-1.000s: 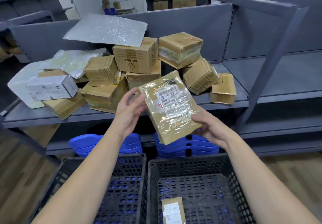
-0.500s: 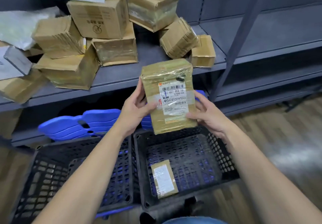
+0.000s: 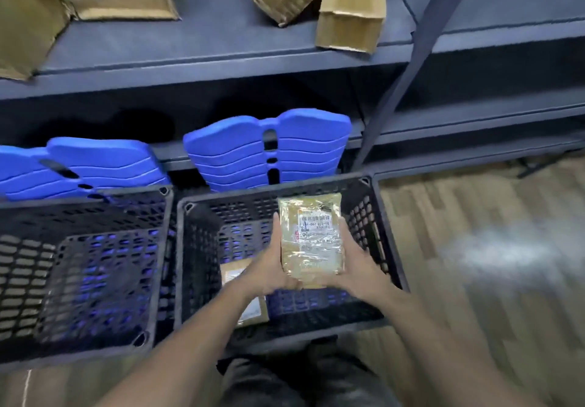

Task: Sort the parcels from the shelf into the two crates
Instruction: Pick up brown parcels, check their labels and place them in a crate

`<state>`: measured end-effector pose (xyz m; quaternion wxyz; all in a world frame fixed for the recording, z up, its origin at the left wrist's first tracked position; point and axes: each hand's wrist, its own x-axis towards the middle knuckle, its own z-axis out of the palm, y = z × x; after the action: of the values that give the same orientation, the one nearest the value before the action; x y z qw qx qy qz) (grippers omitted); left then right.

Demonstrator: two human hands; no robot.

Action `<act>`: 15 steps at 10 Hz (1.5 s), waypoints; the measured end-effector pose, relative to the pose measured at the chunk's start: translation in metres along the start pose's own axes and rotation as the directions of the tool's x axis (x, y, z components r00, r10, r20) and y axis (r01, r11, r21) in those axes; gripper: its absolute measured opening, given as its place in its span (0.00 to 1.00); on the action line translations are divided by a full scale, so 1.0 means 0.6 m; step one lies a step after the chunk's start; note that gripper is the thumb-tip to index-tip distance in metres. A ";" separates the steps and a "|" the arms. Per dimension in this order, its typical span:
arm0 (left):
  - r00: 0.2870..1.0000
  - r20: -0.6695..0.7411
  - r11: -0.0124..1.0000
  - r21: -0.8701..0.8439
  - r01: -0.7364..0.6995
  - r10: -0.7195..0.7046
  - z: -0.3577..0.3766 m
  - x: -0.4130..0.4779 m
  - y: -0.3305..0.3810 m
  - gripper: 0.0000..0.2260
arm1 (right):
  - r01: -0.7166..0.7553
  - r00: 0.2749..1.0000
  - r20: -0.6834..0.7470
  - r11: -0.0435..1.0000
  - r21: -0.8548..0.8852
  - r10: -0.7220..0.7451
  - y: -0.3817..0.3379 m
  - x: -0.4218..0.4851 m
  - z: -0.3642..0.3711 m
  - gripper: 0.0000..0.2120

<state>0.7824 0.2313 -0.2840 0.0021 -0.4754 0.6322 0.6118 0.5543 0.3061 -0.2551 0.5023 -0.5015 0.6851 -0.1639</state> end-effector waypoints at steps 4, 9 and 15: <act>0.994 0.001 0.955 -0.279 0.103 -0.106 0.175 0.233 -0.047 0.30 | -0.064 0.996 0.002 0.732 -0.678 0.089 0.200 0.150 0.031 0.47; 0.990 -0.009 0.864 0.486 0.129 -0.143 0.145 0.248 -0.105 0.67 | -0.098 0.965 0.082 0.633 -0.768 0.249 0.204 0.170 0.067 0.42; 0.932 -0.141 0.480 0.825 0.297 -0.335 0.014 0.038 -0.257 0.64 | -0.133 0.969 0.069 0.736 -0.664 0.238 0.082 0.189 0.177 0.33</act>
<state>0.8581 0.2553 -0.4183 0.3529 -0.5118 0.7474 0.2344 0.6197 0.2607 -0.3973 0.3587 -0.5850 0.7061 0.1747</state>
